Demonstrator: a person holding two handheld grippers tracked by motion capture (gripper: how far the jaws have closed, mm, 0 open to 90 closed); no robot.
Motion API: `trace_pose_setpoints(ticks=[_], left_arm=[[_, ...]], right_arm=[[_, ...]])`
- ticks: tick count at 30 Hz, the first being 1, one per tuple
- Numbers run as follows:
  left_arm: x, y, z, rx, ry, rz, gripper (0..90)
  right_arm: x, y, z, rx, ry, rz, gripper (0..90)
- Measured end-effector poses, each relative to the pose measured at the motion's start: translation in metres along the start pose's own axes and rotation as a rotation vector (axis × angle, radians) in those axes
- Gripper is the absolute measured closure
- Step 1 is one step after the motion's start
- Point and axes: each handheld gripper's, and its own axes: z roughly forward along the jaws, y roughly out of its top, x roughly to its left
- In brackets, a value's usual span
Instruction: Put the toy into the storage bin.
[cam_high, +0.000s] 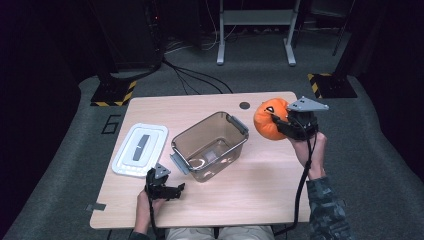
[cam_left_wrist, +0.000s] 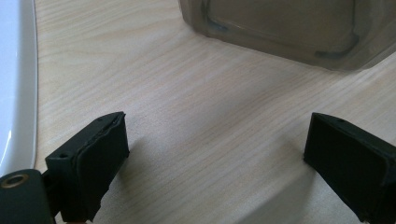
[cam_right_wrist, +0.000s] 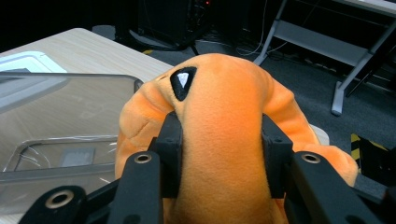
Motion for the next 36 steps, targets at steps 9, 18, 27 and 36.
trace_pose_setpoints(ticks=[9, 18, 27, 36], left_arm=[[0.0, 0.0, 0.0, 0.0, 0.001, -0.001, 6.1], [0.0, 0.0, 0.0, 0.0, 0.0, 0.001, 6.1], [0.0, 0.0, 0.0, 0.0, 0.001, -0.001, 6.2], [0.0, 0.0, 0.0, 0.0, 0.001, -0.002, 6.2]], right_arm=[[0.007, 0.009, 0.003, -0.008, 0.019, -0.01, 60.4], [0.015, 0.015, 0.008, -0.013, 0.043, -0.03, 60.4], [0.023, 0.023, 0.011, -0.023, 0.064, -0.041, 60.4], [0.033, 0.031, 0.015, -0.028, 0.083, -0.061, 60.3]])
